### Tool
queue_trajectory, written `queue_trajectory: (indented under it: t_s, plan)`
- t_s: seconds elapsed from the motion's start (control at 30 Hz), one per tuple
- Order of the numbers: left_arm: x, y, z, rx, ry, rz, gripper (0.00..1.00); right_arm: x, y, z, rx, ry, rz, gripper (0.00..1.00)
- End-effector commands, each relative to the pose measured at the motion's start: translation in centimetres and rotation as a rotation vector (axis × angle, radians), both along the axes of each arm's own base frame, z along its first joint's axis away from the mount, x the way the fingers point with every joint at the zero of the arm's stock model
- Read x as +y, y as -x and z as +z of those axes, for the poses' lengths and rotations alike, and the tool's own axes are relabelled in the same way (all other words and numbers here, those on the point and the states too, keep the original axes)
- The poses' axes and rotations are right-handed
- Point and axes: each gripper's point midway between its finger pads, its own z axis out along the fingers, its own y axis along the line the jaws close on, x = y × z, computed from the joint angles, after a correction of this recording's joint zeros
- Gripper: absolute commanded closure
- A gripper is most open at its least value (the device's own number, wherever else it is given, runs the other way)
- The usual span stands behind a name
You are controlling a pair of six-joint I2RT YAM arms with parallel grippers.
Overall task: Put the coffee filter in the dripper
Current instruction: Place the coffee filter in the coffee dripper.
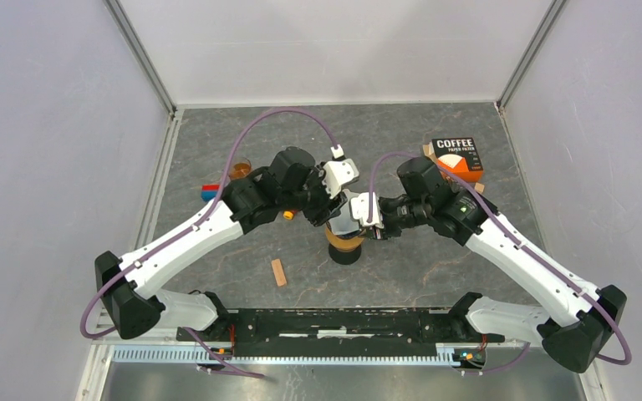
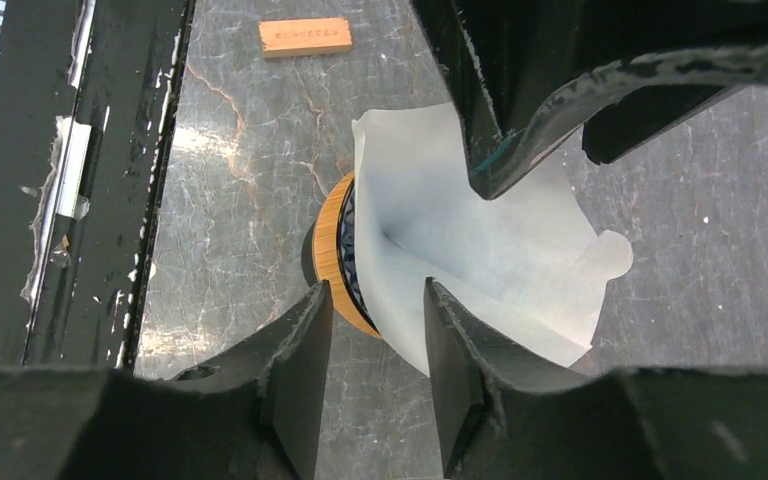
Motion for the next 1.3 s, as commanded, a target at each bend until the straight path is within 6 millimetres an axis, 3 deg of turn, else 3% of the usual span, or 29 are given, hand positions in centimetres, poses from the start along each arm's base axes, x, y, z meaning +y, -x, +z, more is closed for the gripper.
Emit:
queue_trajectory:
  t_s: [0.0,0.3,0.93,1.27]
  plan:
    - [0.1,-0.5,3.8,-0.091,0.051,-0.004,0.4,0.4,-0.4,2.4,-0.049,-0.041,0.014,0.53]
    - [0.4,-0.2,3.7,-0.088,0.049,-0.016,0.37,0.0,-0.2,2.5,-0.066,-0.044,0.01,0.36]
    - [1.8,0.1,-0.6,-0.077,-0.019,-0.021,0.43,-0.7,0.8,-0.8,-0.012,-0.01,0.033,0.41]
    - [1.2,-0.1,-1.1,-0.068,-0.01,-0.019,0.43,-0.4,0.5,-1.2,-0.002,0.005,0.039,0.39]
